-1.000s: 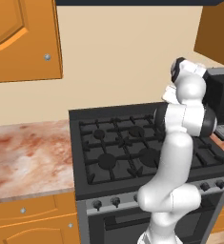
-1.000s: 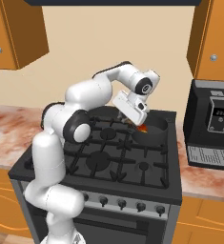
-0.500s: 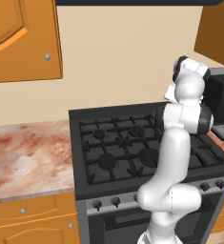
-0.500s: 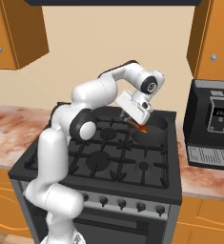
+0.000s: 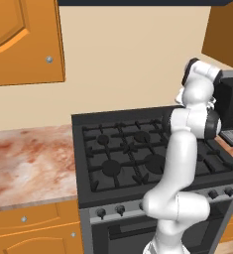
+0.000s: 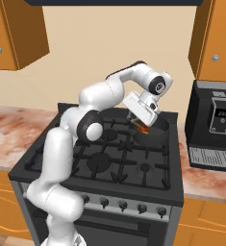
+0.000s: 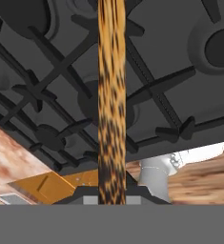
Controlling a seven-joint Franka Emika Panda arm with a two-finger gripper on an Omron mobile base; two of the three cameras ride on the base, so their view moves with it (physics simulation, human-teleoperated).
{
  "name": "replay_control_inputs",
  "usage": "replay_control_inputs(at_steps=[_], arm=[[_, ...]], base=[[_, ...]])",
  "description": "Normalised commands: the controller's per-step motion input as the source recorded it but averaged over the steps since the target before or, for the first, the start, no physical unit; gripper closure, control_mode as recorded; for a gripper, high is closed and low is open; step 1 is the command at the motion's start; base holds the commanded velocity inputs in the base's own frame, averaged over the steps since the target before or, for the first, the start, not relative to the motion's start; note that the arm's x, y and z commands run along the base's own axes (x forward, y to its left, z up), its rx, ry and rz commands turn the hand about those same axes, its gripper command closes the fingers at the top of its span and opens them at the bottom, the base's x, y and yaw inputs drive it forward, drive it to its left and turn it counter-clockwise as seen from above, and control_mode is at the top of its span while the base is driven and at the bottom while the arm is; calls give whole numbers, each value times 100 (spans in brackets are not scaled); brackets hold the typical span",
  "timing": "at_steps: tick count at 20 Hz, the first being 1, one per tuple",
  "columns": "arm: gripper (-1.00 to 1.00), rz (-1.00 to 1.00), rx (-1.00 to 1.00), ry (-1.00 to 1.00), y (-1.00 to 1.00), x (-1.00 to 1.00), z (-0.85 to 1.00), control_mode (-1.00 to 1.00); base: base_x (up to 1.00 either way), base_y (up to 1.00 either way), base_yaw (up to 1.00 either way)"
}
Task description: Put the lemon and tomato in the pot. Retrieve the spatula and lightly stir the vegetables in the pot.
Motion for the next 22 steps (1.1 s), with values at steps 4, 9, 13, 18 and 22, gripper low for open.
replay_control_inputs(at_steps=[4, 9, 13, 18, 22], arm=[[100, 1, 10, 5, -3, 0, 10, -100], [100, 7, 9, 2, 0, 6, 3, -100], [100, 3, 1, 0, 0, 22, -3, -100], [100, 1, 0, 0, 0, 14, 0, -100], [100, 2, 1, 0, -1, 1, 0, -100]], base=[[0, 0, 0], [0, 0, 0], [0, 0, 0], [0, 0, 0], [0, 0, 0]])
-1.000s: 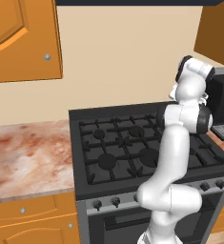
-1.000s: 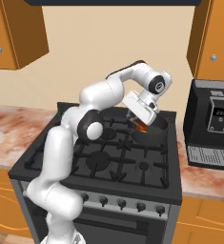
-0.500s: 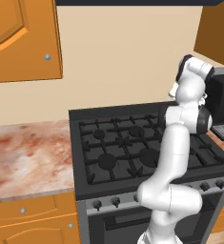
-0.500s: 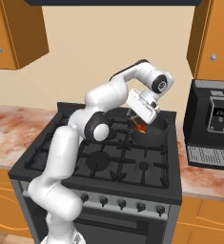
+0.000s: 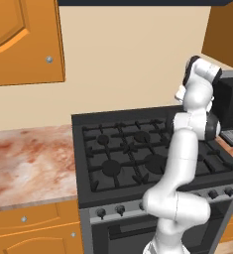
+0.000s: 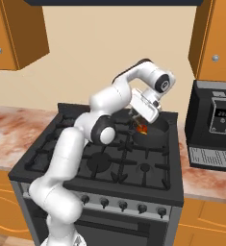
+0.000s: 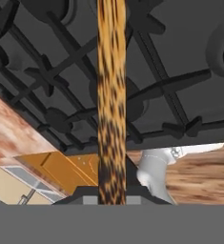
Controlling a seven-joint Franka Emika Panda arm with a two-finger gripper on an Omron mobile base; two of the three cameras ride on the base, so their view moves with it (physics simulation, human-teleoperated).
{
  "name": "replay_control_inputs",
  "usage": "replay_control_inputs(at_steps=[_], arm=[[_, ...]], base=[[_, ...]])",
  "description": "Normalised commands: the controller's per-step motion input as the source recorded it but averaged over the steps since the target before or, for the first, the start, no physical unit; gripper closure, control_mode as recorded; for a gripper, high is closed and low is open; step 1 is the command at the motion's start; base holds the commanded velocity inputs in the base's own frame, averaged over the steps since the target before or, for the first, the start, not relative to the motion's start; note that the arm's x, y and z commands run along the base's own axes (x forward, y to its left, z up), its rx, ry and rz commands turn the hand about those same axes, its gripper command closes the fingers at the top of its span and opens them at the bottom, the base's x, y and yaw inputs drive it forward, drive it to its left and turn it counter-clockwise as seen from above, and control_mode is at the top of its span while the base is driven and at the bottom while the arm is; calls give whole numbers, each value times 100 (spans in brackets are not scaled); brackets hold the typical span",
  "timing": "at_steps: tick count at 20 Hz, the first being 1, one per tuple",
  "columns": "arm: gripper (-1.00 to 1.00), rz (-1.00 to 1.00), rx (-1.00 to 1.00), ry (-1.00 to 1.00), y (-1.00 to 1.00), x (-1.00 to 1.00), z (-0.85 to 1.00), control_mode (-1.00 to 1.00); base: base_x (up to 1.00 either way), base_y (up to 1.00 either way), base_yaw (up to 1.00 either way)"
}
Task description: Put the lemon and tomato in the pot. Retrieve the spatula and lightly stir the vegetables in the pot.
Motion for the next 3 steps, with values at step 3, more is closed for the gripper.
replay_control_inputs(at_steps=[3], arm=[[100, 1, 1, 1, -7, 0, -6, -100]], base=[[0, 0, 0]])
